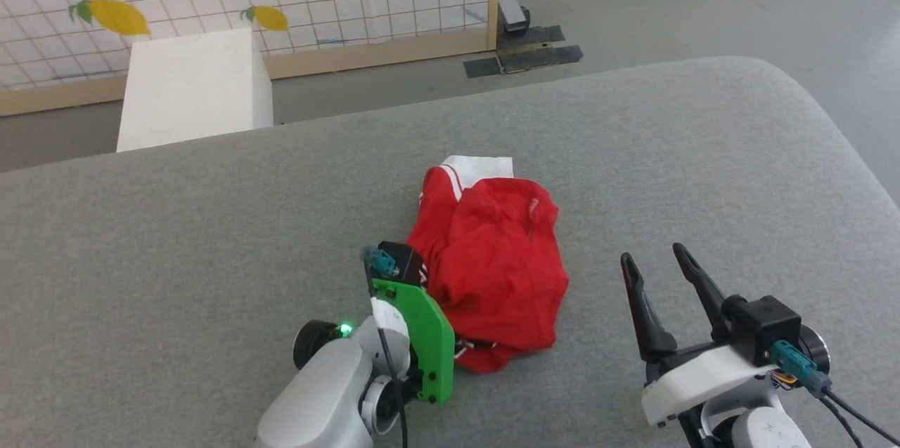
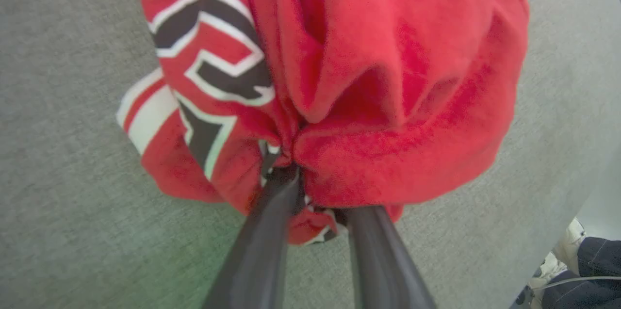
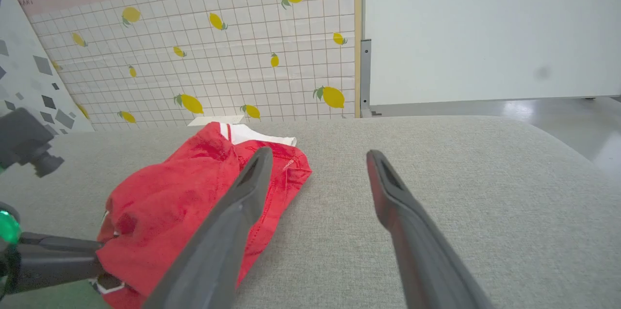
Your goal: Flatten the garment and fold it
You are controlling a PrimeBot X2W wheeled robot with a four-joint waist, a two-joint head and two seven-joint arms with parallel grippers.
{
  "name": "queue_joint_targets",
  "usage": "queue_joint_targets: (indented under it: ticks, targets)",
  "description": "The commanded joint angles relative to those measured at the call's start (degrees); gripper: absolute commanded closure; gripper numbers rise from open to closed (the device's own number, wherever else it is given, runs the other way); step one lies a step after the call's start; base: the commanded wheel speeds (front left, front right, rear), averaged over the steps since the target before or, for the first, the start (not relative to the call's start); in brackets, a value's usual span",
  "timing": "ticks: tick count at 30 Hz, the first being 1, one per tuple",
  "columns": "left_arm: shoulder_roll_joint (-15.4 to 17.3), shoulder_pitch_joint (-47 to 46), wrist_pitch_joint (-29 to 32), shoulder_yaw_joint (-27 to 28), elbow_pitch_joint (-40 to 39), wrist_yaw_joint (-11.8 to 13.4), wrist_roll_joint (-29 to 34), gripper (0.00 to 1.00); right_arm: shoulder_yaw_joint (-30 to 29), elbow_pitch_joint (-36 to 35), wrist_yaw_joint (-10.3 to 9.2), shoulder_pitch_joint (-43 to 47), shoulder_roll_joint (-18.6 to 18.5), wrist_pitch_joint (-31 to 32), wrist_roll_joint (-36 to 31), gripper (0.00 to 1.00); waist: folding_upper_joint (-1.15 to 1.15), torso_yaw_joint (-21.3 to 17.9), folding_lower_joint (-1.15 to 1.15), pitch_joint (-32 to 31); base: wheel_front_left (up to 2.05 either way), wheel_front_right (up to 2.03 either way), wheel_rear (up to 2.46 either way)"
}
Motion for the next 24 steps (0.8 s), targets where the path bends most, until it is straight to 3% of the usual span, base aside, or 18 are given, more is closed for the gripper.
queue_joint_targets:
  ticks: [1, 9, 18, 24]
  targets:
    - [0.33, 1.15, -1.42, 0.56, -0.63, 0.29, -0.07, 0.00, 0.17, -0.22, -0.09, 0.59, 0.04, 0.10, 0.08, 0.00, 0.00, 0.85, 0.00, -0.18, 0.00, 0.00, 0.00]
    - [2.04, 5.34, -18.83, 6.98, -12.64, 1.90, -0.46, 0.00, -0.01, -0.75, -0.09, 0.84, 0.04, 0.50, -0.03, 0.00, 0.00, 3.18, 0.00, -1.29, 0.00, 0.00, 0.00]
    - [7.73, 14.96, -36.96, 15.77, -23.83, 7.08, 2.89, 0.00, -2.00, -2.05, -0.09, 0.85, 0.04, 0.53, 0.57, 0.00, 0.00, 6.33, 0.00, -0.64, 0.00, 0.00, 0.00]
    - [7.94, 17.91, -40.28, 22.41, -27.14, 7.87, 8.87, 0.00, -2.37, -1.55, -0.09, -2.58, 0.04, 2.08, 2.30, 0.00, 0.00, 8.22, 0.00, 1.04, 0.00, 0.00, 0.00]
